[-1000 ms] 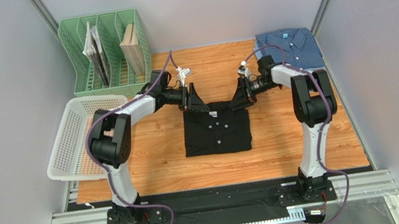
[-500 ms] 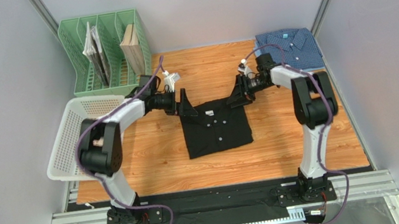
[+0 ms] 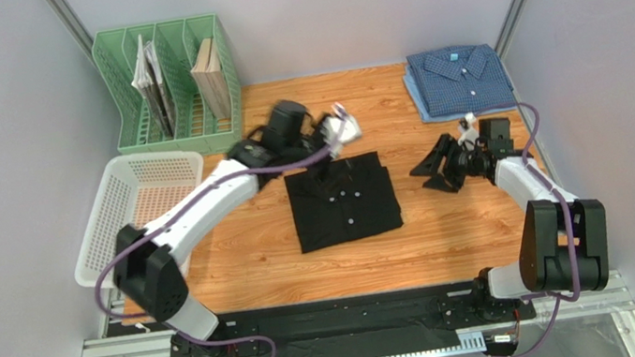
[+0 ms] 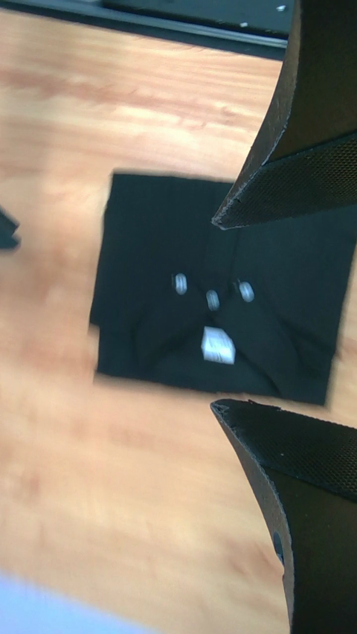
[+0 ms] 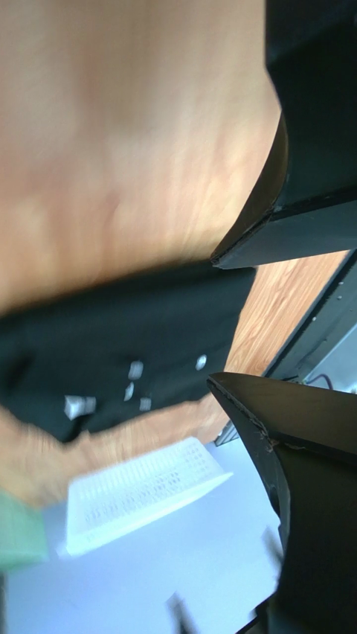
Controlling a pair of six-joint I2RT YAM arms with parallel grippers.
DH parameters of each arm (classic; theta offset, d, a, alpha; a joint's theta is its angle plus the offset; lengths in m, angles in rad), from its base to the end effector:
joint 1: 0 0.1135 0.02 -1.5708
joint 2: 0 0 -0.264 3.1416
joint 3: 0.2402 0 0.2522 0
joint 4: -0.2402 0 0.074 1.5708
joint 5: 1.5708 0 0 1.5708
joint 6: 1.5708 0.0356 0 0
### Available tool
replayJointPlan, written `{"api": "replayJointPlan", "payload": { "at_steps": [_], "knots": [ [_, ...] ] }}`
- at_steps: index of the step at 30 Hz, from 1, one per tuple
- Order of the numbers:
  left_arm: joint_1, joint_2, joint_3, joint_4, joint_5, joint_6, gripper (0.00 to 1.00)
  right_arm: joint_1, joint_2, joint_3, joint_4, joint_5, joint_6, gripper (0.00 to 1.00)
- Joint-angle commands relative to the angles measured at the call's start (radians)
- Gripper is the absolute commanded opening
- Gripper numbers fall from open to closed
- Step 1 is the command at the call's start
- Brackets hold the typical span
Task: Fold and stack the long sleeve shirts
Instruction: Neatly place the folded shirt to the corner
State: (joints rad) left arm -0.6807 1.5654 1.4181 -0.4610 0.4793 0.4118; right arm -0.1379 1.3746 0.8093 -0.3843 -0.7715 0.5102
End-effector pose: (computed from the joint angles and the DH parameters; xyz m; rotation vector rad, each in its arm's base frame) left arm 0.2666 -0.2370 0.3406 1.3582 1.7032 -0.6745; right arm 0.2663 -0.0119 0.2110 0.4774 2.4244 1.1234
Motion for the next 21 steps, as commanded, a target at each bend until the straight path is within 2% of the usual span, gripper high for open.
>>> {"api": "replayJointPlan", "payload": {
  "at_steps": [1, 4, 7, 13, 15, 17, 20, 21],
  "knots": [
    [-0.256, 0.135, -0.041, 0.021, -0.162, 0.183, 0.80, -0.020, -0.083, -0.123, 0.053, 0.149, 0.154, 0.61],
    [-0.327, 0.269, 0.025, 0.025, -0.226, 0.196, 0.65, -0.028, -0.078, -0.133, 0.050, 0.146, 0.168, 0.62],
    [-0.381, 0.378, 0.094, 0.024, -0.284, 0.217, 0.59, -0.035, -0.048, -0.136, 0.045, 0.150, 0.185, 0.62],
    [-0.428, 0.496, 0.120, 0.013, -0.341, 0.236, 0.59, -0.034, 0.049, -0.113, 0.042, 0.152, 0.197, 0.62],
    [-0.427, 0.515, 0.099, 0.039, -0.360, 0.222, 0.56, -0.035, 0.081, -0.098, 0.038, 0.141, 0.191, 0.62],
    [-0.422, 0.504, 0.068, 0.102, -0.381, 0.210, 0.42, -0.035, 0.099, -0.099, 0.050, 0.132, 0.194, 0.63],
    [-0.398, 0.470, 0.041, 0.125, -0.325, 0.187, 0.20, -0.025, 0.138, -0.114, 0.100, 0.084, 0.208, 0.63],
    [-0.384, 0.461, 0.042, 0.122, -0.306, 0.176, 0.16, -0.008, 0.147, -0.116, 0.116, 0.065, 0.202, 0.68]
  ]
}}
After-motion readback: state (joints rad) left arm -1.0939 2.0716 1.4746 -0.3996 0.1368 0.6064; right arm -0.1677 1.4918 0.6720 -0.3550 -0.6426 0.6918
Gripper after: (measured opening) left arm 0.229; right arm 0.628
